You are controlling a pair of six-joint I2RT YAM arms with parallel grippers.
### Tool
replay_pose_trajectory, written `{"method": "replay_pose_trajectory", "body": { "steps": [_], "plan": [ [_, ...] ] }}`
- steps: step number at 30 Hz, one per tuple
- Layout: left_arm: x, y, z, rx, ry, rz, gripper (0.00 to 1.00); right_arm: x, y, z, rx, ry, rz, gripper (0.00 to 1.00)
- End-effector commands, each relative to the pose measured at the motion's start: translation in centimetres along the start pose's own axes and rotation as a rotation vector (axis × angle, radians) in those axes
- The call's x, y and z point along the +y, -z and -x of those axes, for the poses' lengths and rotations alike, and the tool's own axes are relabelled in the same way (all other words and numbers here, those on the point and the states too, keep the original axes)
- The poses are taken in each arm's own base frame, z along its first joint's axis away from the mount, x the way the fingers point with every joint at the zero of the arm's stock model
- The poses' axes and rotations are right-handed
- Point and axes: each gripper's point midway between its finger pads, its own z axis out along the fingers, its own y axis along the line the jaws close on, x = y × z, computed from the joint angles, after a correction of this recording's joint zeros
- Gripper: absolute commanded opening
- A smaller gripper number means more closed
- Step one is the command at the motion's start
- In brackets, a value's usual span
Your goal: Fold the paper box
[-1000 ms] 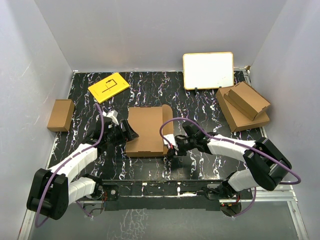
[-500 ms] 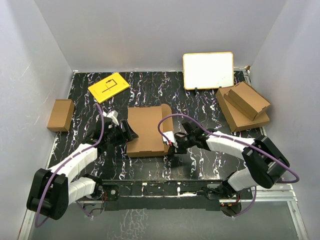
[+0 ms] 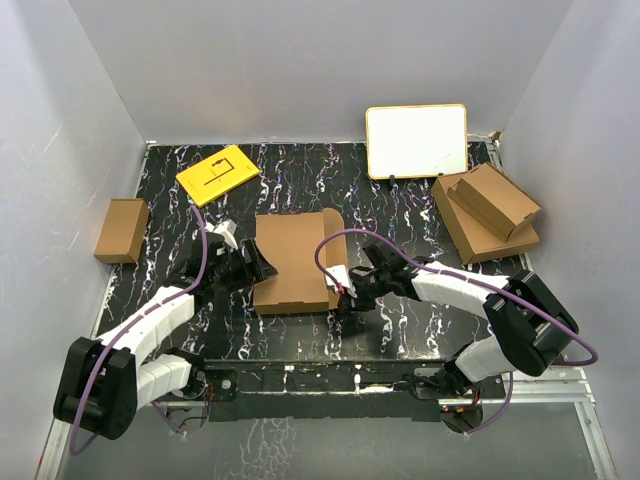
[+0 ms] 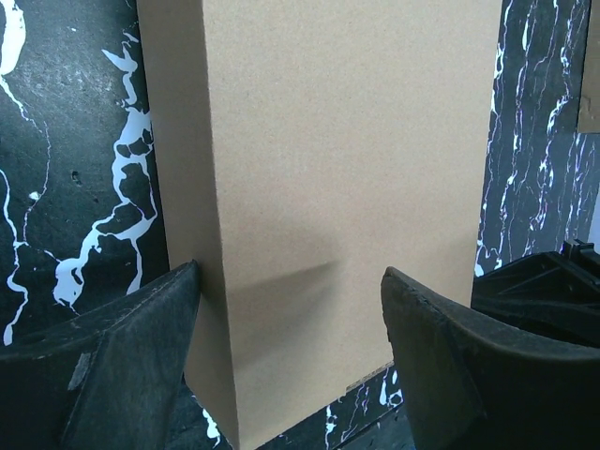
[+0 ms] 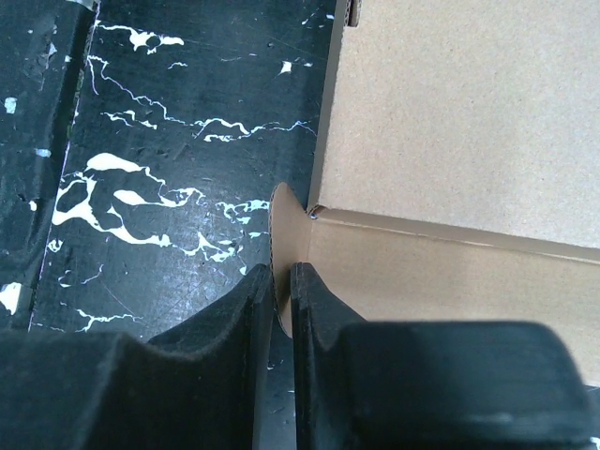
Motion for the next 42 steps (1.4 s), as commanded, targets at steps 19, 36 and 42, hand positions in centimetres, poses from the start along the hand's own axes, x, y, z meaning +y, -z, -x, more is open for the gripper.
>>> {"method": "replay_pose_trajectory", "body": {
  "steps": [19,36,42],
  "plan": [
    [-1.4,0.2,0.9,-0.009,0.007,-0.045,0.75,-1.1,0.0,4.1,-0.088,0.06,-0.038,0.25],
    [-0.7,0.1,0.6,-0.001,-0.006,-0.02,0.75,-1.6,0.4,3.4,-0.05,0.064,-0.075,0.1],
    [-0.3,0.0,0.8,-0.009,-0.007,0.0,0.74,-1.6,1.3,2.5,-0.051,0.036,-0.072,0.09]
  ]
}}
